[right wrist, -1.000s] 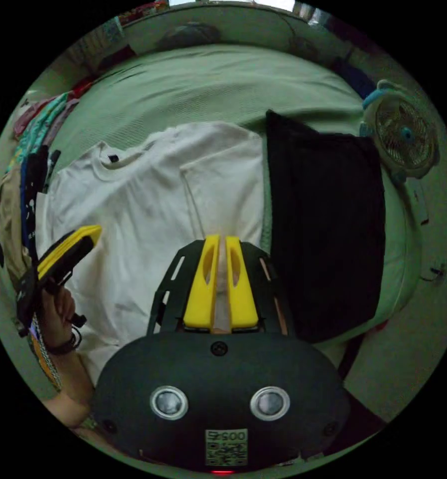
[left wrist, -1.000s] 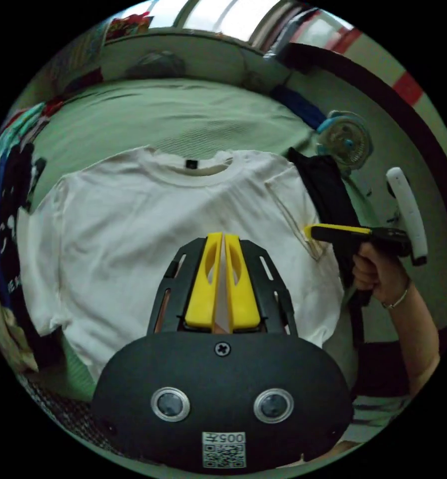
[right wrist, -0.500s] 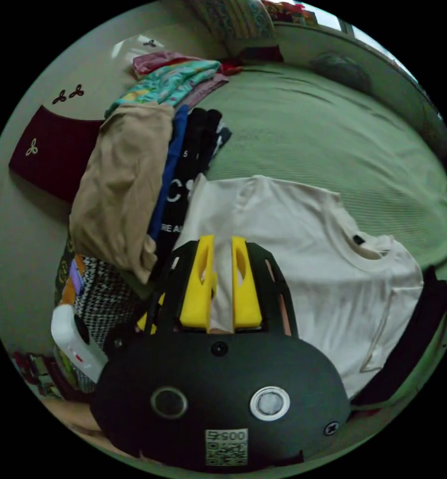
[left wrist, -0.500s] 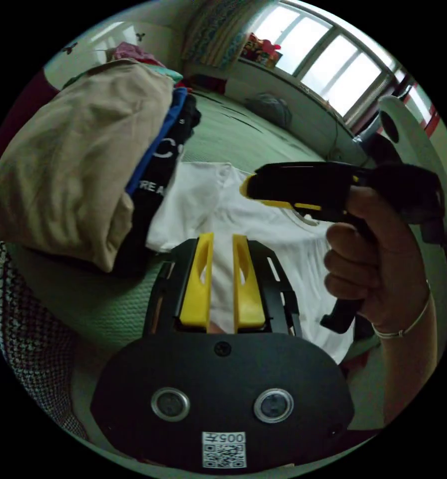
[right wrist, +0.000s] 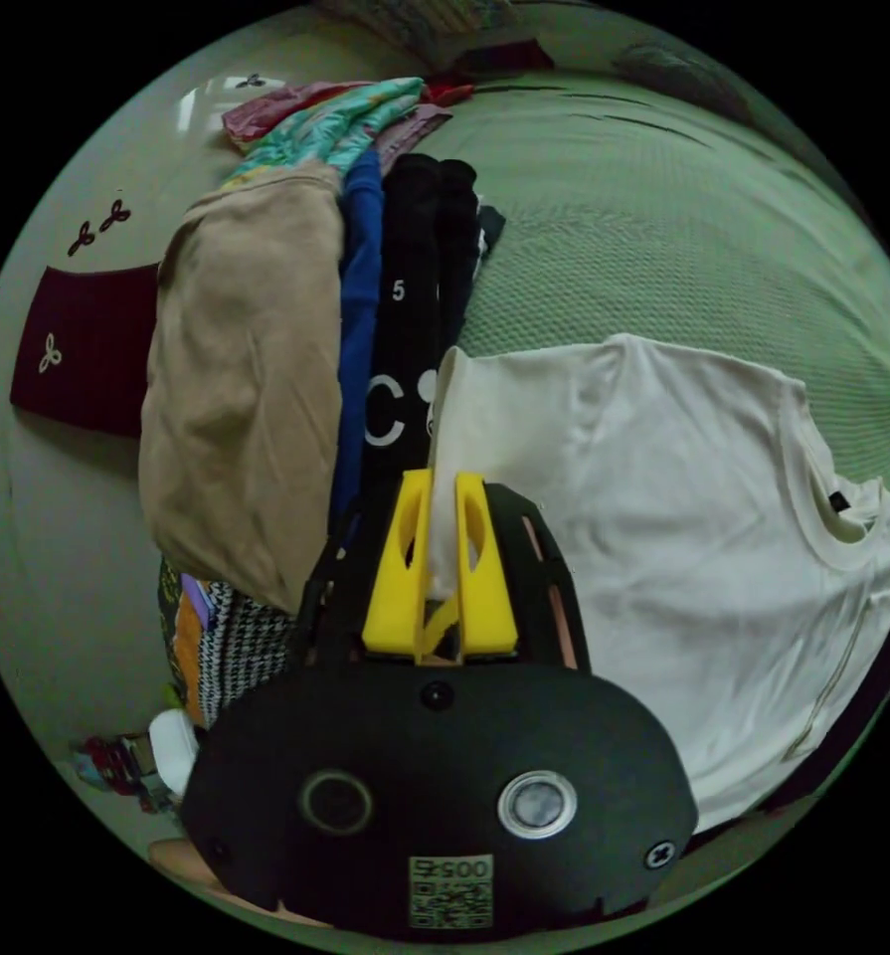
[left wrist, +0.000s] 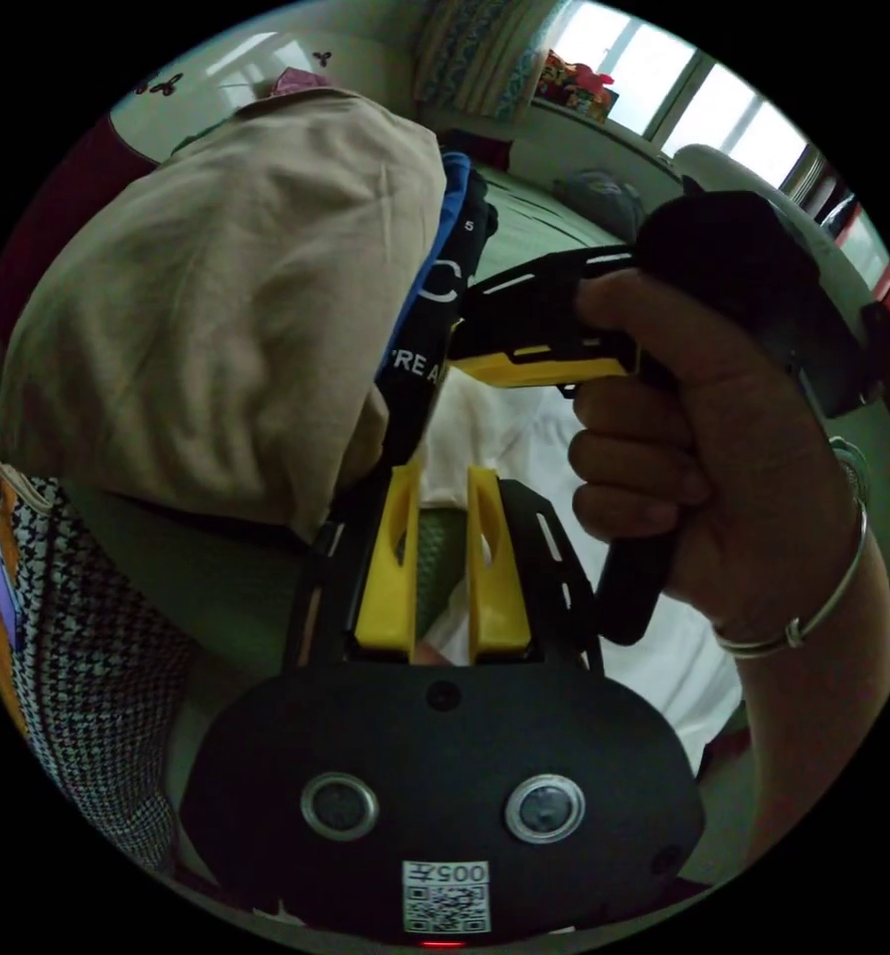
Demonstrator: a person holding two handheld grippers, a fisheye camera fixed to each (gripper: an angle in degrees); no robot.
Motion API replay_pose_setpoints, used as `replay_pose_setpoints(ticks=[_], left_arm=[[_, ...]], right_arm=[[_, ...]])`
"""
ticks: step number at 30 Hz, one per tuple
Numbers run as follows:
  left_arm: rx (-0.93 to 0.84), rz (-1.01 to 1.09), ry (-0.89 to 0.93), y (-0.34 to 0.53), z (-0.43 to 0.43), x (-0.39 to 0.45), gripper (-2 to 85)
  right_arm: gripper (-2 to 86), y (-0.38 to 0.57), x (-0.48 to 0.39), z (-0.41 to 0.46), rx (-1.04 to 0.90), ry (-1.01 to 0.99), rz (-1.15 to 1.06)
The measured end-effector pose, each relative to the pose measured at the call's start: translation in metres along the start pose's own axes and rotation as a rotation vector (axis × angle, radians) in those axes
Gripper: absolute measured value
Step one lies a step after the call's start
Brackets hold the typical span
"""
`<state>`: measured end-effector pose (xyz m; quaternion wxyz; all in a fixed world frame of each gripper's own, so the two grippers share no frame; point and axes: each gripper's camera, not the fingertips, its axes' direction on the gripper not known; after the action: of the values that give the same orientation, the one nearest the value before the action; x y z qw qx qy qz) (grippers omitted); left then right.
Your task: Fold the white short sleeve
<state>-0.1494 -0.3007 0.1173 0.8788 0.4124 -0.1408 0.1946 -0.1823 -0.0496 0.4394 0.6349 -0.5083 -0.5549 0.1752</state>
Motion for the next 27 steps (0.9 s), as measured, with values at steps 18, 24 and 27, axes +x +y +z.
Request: replay_pose_setpoints(ticks=[18, 24, 27], left_arm=[[0.098, 0.052, 0.013, 0.002, -0.038, -0.037, 4.0], [0.240, 0.211, 0.181, 0.015, -0.059, -0.023, 6.3], [0.216, 0.233, 0.158, 0.015, -0.056, -0.017, 7.0]], right_arm=[[-0.9, -0.003, -0.015, -0.028, 0.143, 0.057, -0.060], [-0.9, 0.033, 0.026, -0.062, 0.224, 0.069, 0.016], [-0.9, 0.048, 0.051, -0.056, 0.174, 0.151, 0.076]])
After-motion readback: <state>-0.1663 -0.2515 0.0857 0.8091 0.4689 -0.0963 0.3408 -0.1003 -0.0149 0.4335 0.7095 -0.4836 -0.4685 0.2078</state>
